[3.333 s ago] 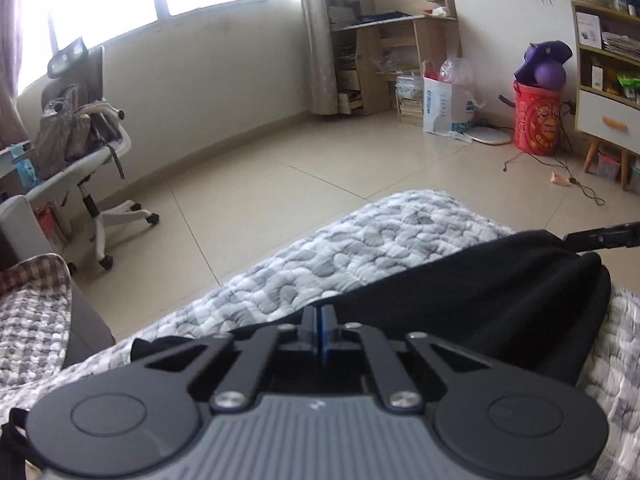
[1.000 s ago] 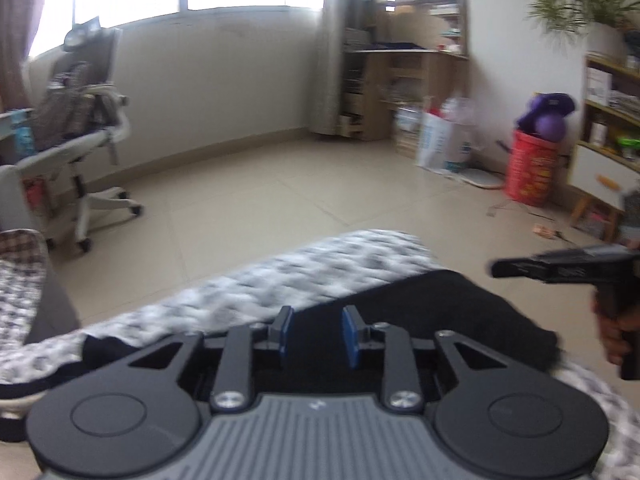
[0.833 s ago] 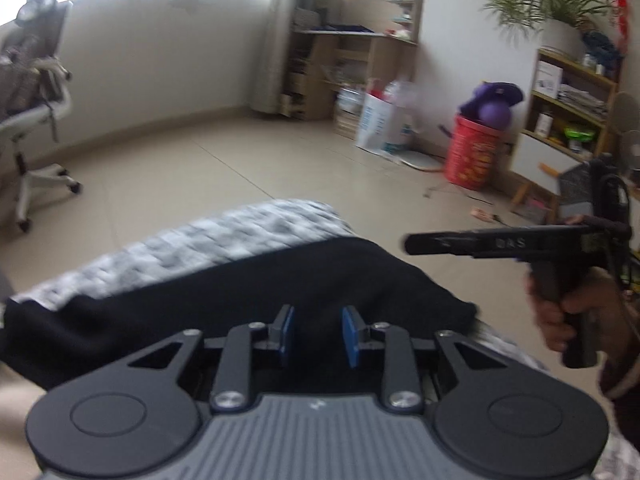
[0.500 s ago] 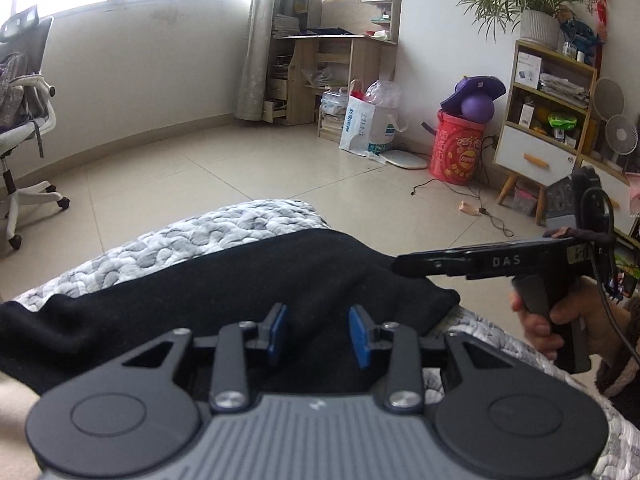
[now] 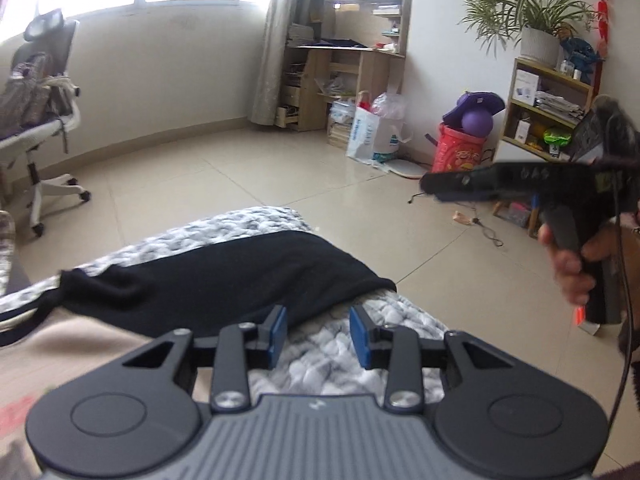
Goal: Fold clothes
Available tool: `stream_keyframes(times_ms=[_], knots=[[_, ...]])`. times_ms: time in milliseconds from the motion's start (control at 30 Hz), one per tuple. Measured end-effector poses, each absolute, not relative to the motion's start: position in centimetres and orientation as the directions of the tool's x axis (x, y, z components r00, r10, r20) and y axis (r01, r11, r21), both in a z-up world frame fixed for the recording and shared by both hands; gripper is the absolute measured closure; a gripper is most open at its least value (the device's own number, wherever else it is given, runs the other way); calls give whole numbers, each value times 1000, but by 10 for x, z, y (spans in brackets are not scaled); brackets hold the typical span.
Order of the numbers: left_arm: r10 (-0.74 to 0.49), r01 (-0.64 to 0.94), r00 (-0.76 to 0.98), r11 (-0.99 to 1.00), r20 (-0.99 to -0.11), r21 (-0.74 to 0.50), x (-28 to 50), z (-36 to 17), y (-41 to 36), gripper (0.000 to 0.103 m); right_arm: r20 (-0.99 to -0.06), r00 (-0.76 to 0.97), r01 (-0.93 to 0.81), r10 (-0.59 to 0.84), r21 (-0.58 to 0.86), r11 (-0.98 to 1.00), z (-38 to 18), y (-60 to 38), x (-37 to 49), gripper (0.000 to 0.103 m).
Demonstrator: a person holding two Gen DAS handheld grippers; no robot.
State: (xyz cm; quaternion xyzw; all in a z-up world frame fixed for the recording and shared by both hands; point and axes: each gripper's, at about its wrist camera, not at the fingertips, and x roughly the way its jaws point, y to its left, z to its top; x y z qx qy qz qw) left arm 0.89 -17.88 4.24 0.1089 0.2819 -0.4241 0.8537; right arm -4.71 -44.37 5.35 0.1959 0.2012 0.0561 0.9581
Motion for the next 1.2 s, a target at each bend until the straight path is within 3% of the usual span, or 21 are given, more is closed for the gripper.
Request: stream_keyframes(times_ms=[300,400,733,900,1200], knots=[[-640,763,536,646,-550,-8,-53,73,-133,67,-382,909,-32,165,332,943,105,-382,-89,38],[-639,752,556,659,-532,-4,-71,79,-116,67,-381,911,-22,155,331,943,119,-365,-98,31],[-604,669,631,741,-486,-52,-90,59,-67,65,-377,894,-30,242,488,872,105,-319,-101,28],[-582,621,673,780,-458,-78,-85,33,-43,62,-474,843,26,254,507,861,65,-309,-90,28],[-518,539,687,834,-510,-121,-68,15,-24,62,-664,702,202,258,533,822,3,-302,-74,28]])
